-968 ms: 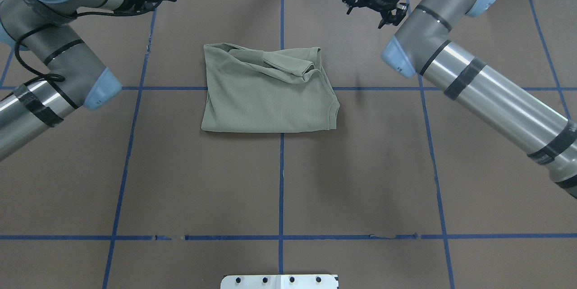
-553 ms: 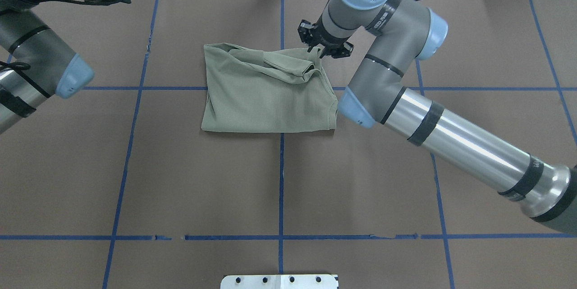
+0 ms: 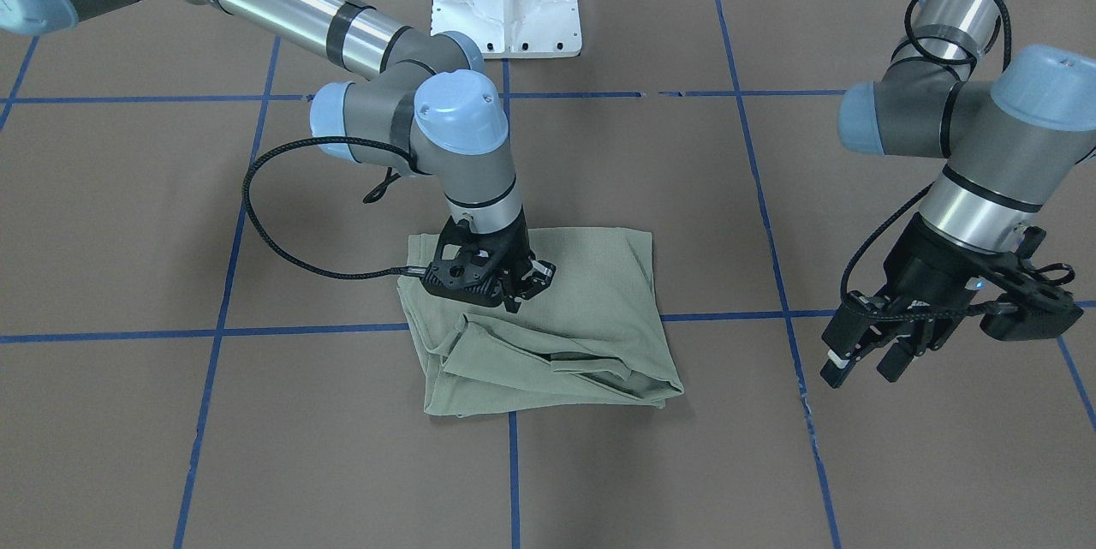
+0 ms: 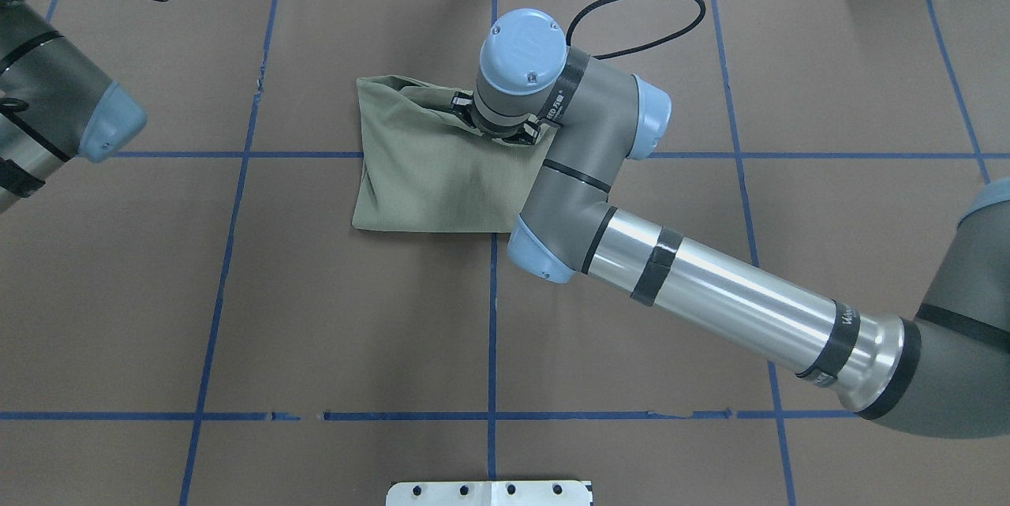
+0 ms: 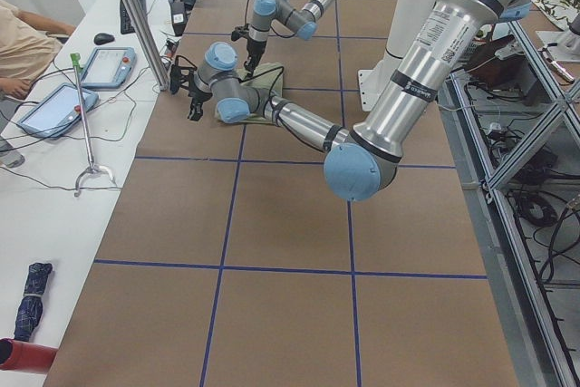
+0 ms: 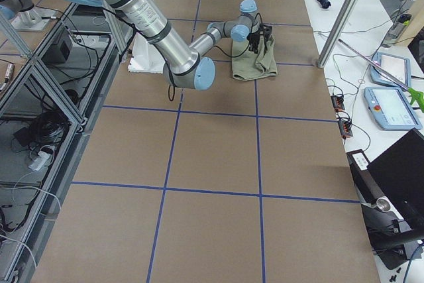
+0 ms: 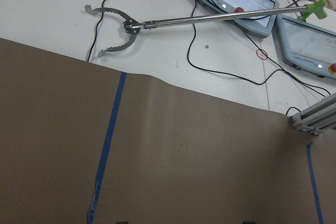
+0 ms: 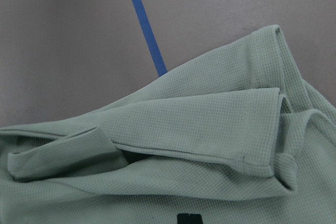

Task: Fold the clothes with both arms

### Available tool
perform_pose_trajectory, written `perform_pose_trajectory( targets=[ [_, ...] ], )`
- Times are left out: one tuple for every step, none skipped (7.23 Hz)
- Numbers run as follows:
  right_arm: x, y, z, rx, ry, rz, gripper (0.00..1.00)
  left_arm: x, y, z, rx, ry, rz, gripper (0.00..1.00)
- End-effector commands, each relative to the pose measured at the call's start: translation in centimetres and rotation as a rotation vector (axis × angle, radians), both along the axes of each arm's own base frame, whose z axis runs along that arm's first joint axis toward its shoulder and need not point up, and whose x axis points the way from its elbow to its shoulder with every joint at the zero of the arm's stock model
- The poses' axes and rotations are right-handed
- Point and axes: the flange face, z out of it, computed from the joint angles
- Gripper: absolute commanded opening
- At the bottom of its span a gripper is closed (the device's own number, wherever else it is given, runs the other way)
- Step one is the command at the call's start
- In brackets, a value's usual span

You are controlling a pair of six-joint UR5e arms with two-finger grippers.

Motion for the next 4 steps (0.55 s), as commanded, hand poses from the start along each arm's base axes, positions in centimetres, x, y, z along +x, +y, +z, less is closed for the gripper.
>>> perform_pose_trajectory(
  targets=[
    [-1.5,-0.2,0.7,0.001,0.031,0.002,0.0,-0.1,0.2,-0.5,0.002,0.01,-0.003,1.0],
    [-2.1,-0.8,2.4,0.001,0.068,0.004,0.0,-0.2,0.3,-0.9,0.005,0.012,-0.005,1.0],
    [-2.2,-1.1,3.1,0.021,0.093,-0.013,0.0,-0.1,0.4,-1.1,0.004,0.015,-0.004,1.0],
    [-2.2,-1.5,3.8,0.016,0.106,-0.011,0.0,-0.1,0.4,-1.1,0.003,0.014,-0.004,1.0]
  ],
)
